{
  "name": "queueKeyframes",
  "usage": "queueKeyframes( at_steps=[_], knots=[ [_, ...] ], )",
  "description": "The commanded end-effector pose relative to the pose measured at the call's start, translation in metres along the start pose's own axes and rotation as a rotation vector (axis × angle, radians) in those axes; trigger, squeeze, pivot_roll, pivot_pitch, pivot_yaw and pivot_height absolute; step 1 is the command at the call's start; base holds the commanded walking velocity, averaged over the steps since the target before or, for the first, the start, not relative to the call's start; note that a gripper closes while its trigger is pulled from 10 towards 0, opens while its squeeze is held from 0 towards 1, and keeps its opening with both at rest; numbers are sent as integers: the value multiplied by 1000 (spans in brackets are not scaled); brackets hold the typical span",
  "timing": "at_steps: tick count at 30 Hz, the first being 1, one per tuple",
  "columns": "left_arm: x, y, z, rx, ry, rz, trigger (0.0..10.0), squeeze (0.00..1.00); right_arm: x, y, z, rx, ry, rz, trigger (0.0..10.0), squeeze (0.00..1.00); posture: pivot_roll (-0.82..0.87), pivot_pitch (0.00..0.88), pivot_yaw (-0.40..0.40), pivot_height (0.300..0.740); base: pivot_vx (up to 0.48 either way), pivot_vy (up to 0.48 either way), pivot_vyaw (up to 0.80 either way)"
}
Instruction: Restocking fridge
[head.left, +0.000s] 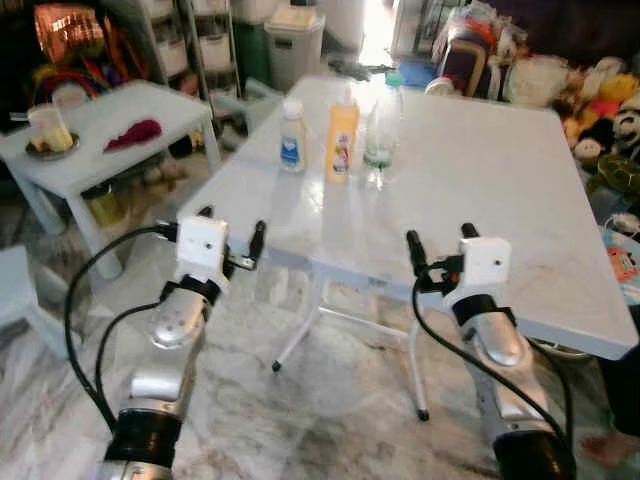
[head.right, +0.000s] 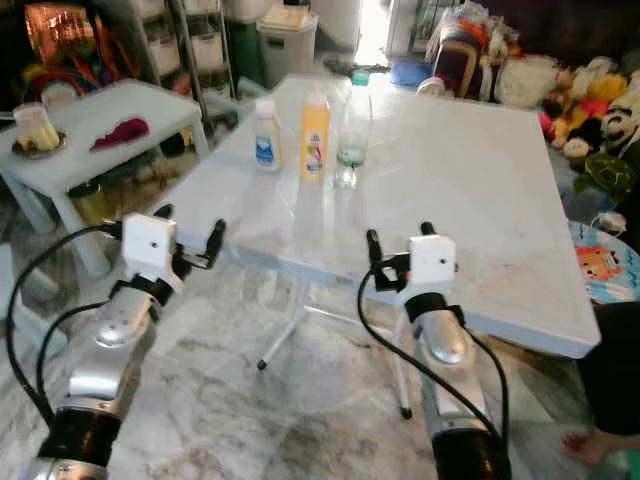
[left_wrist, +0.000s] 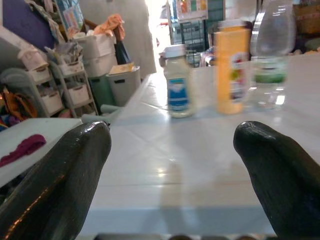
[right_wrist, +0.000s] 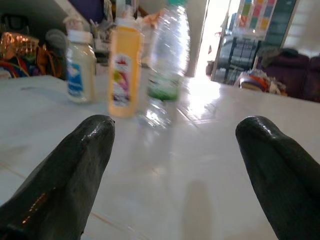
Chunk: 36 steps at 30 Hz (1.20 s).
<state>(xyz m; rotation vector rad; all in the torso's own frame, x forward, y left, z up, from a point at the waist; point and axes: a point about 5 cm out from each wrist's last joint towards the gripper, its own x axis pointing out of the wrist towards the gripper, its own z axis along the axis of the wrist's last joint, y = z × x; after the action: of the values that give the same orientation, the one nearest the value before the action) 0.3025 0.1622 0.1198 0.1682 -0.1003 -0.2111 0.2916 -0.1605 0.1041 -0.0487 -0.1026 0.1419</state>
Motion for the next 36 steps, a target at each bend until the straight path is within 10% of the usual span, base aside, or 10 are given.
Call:
queueKeyframes(
  at_steps=[1, 36],
  knots=[
    [0, 5, 1, 11, 1, 13, 10000, 0, 4, 7, 5, -6, -24, 23, 10000, 0, -22, 0, -33, 740, 349, 330, -438],
    [-11, -12, -6, -46, 25, -92, 10000, 0, 7, 16, -2, -29, -11, 54, 10000, 0, -5, 0, -34, 740, 278, 49, -161]
  ],
)
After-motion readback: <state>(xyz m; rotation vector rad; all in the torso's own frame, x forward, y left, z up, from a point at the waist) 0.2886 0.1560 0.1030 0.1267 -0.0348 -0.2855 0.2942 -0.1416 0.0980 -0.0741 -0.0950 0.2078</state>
